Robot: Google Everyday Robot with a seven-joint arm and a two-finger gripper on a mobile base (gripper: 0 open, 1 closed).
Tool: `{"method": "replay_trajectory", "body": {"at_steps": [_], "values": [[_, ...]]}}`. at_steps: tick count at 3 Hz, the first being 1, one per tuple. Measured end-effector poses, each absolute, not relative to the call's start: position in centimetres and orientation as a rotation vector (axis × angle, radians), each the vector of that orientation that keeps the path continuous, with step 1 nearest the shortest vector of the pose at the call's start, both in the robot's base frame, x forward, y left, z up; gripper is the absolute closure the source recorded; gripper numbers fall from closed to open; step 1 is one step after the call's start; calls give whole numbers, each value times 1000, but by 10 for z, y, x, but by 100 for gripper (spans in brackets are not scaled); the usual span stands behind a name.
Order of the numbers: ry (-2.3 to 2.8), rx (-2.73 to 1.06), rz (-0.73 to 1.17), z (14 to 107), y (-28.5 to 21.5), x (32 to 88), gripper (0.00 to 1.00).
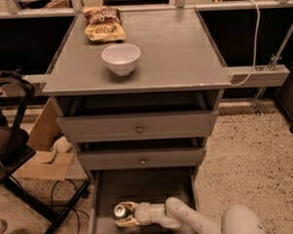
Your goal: Place green can into bottom drawer
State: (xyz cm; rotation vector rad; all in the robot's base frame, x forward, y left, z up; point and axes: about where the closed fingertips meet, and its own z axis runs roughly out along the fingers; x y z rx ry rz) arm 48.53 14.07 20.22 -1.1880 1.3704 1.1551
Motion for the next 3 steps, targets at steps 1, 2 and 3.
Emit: {"method": "replay_trajectory", "body": {"at_steps": [1, 2, 3], "values": [[1370, -1188, 1155, 202, 141, 485, 4], [1370, -1190, 1156, 203, 142, 485, 0], [1370, -1195, 1155, 206, 142, 485, 0]]}}
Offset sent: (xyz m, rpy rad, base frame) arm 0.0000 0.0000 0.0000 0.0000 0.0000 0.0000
